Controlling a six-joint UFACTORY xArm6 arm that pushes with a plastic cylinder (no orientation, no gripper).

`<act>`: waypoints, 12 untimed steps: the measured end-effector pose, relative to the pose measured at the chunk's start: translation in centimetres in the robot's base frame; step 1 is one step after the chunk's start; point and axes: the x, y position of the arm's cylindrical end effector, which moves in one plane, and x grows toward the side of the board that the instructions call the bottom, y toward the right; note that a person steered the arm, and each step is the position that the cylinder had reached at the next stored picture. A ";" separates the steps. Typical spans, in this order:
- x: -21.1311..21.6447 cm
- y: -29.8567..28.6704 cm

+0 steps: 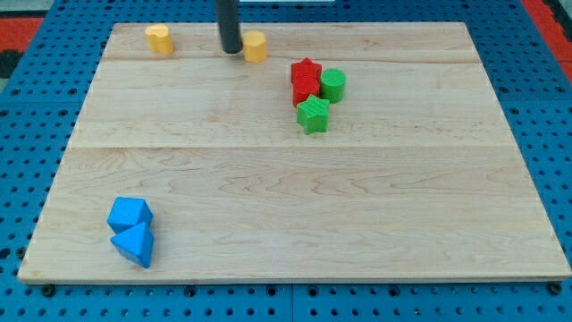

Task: Move the blue triangle towards the center right

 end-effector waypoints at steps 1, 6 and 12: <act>0.0 6.2; 8.7 -15.2; 35.0 -13.3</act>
